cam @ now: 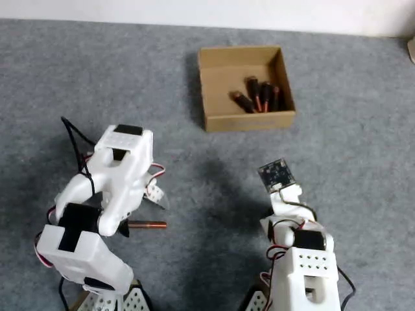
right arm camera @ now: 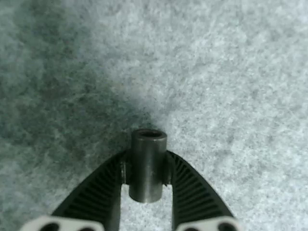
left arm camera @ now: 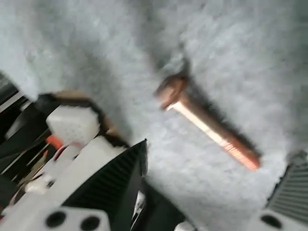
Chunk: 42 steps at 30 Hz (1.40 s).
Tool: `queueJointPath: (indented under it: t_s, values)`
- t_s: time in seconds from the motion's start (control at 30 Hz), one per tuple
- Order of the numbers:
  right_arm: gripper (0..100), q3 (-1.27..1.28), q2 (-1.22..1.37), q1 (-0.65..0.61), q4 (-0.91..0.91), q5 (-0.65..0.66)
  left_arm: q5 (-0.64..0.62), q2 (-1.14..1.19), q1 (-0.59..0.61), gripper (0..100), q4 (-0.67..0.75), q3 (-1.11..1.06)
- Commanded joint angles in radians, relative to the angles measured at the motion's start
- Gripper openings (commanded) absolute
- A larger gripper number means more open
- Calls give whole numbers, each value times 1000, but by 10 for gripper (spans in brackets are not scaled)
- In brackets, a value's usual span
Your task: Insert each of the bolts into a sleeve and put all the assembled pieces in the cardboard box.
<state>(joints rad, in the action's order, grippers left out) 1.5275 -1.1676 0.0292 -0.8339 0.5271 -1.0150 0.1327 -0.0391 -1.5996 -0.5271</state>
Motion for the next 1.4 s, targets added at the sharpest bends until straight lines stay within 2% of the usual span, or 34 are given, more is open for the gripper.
queueJointPath:
  t_s: [0.0,0.13,0.27,0.63,0.7,0.83,0.87,0.93,1.0,1.17,1.3,1.37]
  values:
    - [6,-4,-12,5,31,15,-51,-2,-28,402,123,-39]
    - [6,-4,-12,5,31,15,-55,-2,-28,399,250,-124]
    - [6,-4,-12,5,31,15,-55,-2,-27,400,316,-177]
    - [6,-4,-12,5,31,15,-57,-2,-27,389,361,-189]
    - [6,-4,-12,5,31,15,-57,-2,-27,316,359,-189]
    - [6,-4,-12,5,31,15,-55,-5,-22,27,358,-186]
    - [6,-4,-12,5,31,15,-55,-5,-21,0,350,-185]
    - [6,-4,-12,5,31,15,-55,-8,-25,36,315,-180]
    - [6,-4,-12,5,31,15,-54,-5,-22,6,301,-170]
    - [6,-4,-12,5,31,15,-51,-13,-24,6,293,-160]
    - [6,-4,-12,5,31,15,-44,-13,-27,6,213,-110]
    - [6,-4,-12,5,31,15,31,-16,-22,6,163,-76]
